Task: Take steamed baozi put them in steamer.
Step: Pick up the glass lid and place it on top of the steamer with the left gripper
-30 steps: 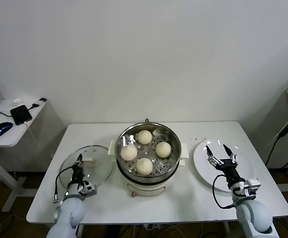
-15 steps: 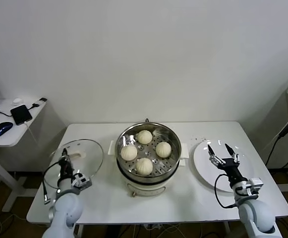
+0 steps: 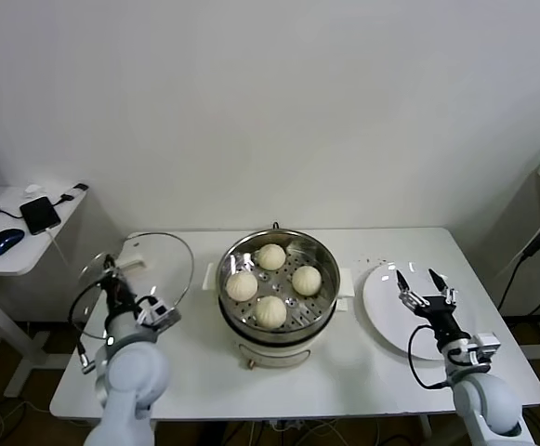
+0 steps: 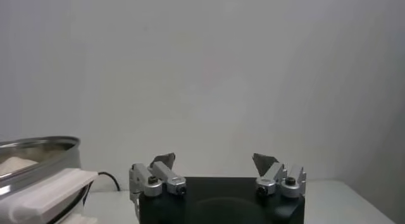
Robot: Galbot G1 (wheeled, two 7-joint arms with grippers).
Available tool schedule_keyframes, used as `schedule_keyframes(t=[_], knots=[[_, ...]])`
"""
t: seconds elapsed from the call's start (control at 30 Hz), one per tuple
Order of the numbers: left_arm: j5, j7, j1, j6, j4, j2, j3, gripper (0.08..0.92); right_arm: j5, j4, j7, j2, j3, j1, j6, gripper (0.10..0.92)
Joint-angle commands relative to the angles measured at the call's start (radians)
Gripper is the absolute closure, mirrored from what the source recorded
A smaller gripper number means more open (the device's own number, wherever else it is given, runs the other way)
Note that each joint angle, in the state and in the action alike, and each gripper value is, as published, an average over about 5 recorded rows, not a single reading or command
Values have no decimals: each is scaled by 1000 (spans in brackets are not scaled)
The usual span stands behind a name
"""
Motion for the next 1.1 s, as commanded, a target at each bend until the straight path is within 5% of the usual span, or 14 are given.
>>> schedule_keyframes(t=[0.03,0.53,0.87,1.1], knots=[[171,126,-38,80,-107,-75,247,838,4,-1,2,-2,10,-1,1,203],[-26,134,-219,106,24,-172,583,838,-49,21,2,34,51,-33,-24,203],[63,-9,-233,108,187,-179,610,838,-64,17,3,54,40,-19,-30,202],[125,-33,-206,108,215,-179,609,838,-65,13,2,53,41,-19,-29,203]])
